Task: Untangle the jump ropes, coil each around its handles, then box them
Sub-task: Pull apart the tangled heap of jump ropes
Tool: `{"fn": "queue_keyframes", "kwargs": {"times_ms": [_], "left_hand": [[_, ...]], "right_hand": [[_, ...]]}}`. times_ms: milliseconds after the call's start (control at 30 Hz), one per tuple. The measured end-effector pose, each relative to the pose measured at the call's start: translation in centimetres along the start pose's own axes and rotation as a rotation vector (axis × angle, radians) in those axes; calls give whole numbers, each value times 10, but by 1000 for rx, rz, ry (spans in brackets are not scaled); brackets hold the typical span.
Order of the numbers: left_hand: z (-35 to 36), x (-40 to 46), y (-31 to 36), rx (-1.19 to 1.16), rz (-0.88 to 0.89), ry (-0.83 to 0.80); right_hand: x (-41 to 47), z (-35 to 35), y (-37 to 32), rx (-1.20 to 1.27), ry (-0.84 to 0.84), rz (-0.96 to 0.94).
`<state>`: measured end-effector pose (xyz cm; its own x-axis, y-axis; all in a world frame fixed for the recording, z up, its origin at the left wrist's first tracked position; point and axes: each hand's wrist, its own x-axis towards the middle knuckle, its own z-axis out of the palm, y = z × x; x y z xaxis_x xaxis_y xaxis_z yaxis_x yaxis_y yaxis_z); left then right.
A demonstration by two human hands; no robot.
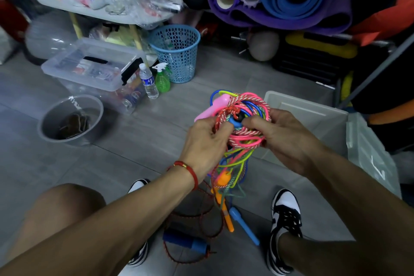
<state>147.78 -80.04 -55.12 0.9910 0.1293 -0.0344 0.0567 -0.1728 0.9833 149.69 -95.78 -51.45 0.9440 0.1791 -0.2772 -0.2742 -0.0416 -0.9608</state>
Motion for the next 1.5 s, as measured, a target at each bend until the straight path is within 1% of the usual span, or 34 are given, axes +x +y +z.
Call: {"fn": "queue_keyframes", "kwargs": {"times_ms": [67,133,233,367,433,567,633,767,933,1033,1100,1133,1167,1200,1233,1267,1300,1333,1400,1500], "left_hand": [[2,-2,3,-19,10,-13],[1,-1,4,12,15,2],[-2,3,10,79,88,36],[-3,8,10,1,50,-3],[-2,9,9,-26,30,-31],[-3,2,10,-130,10,-41],[-4,0,14,-163,3,-39],[0,1,18,-262,-37,5],[8,0,19,-240,-33,-15],[7,7,16,-245,-91,22],[4,11,16,-273,-169,28],[1,13,17,-302,-203,38],[-1,15,19,-323,-224,49],[-2,16,20,-331,-230,60],[-3,16,21,-329,-229,64],[-4,15,22,-326,-228,59],[-5,15,23,-321,-221,41],[-5,14,23,-304,-202,16],[-5,11,23,-247,-153,-40],[-6,12,21,-199,-135,-68]], "right_hand": [[-1,-2,0,2,-5,-10],[-4,-3,1,2,13,-59],[-5,-3,-2,20,9,-94],[1,-3,-3,75,52,-2],[4,-2,-2,65,71,41],[4,-5,0,36,-3,94],[2,-6,0,36,-27,79],[4,-4,2,60,64,60],[7,6,13,125,222,73],[8,10,10,77,183,127],[7,9,2,113,114,132],[5,7,-1,148,77,102],[3,5,-2,140,56,32],[0,4,-2,22,43,-79],[-1,3,1,-173,25,-202],[-2,3,5,-355,17,-300],[0,3,10,-485,36,-362],[3,3,13,-557,82,-383],[8,1,15,-595,145,-388],[11,0,14,-638,147,-405]]}}
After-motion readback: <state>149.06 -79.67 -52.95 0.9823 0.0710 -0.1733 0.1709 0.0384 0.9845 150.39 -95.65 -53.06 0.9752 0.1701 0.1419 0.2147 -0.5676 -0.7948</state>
